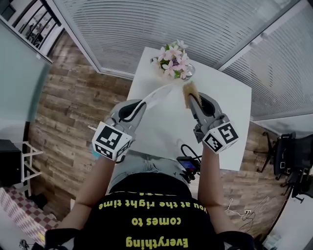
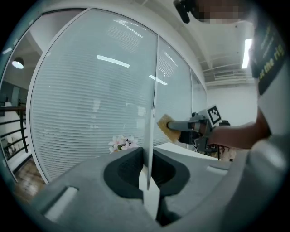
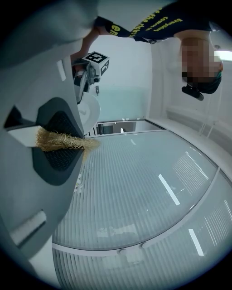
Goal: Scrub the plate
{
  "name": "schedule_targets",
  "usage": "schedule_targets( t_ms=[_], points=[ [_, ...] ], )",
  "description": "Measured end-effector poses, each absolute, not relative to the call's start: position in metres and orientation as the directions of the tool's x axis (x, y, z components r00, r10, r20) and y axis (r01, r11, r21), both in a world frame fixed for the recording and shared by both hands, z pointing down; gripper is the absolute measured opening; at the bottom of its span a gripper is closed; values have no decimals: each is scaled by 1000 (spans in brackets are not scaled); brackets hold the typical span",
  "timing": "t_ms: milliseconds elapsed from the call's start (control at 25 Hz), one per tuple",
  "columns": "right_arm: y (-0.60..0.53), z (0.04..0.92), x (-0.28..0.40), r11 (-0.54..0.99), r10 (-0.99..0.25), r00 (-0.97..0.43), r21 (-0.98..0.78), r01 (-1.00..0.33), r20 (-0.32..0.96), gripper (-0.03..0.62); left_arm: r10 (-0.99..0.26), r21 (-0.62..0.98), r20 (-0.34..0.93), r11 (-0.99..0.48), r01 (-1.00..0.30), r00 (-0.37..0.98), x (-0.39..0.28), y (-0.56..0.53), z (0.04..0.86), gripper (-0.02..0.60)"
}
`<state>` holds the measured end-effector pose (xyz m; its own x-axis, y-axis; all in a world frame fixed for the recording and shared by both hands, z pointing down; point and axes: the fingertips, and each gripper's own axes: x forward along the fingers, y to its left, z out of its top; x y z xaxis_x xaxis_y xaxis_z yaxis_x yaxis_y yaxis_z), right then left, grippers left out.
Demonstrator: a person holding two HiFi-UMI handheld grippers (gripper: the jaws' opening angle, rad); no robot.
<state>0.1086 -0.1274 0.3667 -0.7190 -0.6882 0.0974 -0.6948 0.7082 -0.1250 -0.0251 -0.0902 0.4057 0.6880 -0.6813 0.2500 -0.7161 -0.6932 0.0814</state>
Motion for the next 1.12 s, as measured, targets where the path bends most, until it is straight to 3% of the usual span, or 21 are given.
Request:
schedule_targets(
  t_ms=[240, 600, 1120],
  points=[
    [-127, 349, 103, 744, -651, -754, -126, -656, 83, 43, -675, 30, 290, -702, -711, 679, -21, -85, 409, 20],
    [-113, 333, 76, 801, -590, -806, -102, -590, 35, 43, -671, 216, 248, -665, -715, 699, -17, -84, 411, 20],
    [-104, 341, 50, 823, -566, -823, -35, -567, 40, 43, -660, 304, 215, -655, -692, 720, -6, -77, 408, 20]
  ],
)
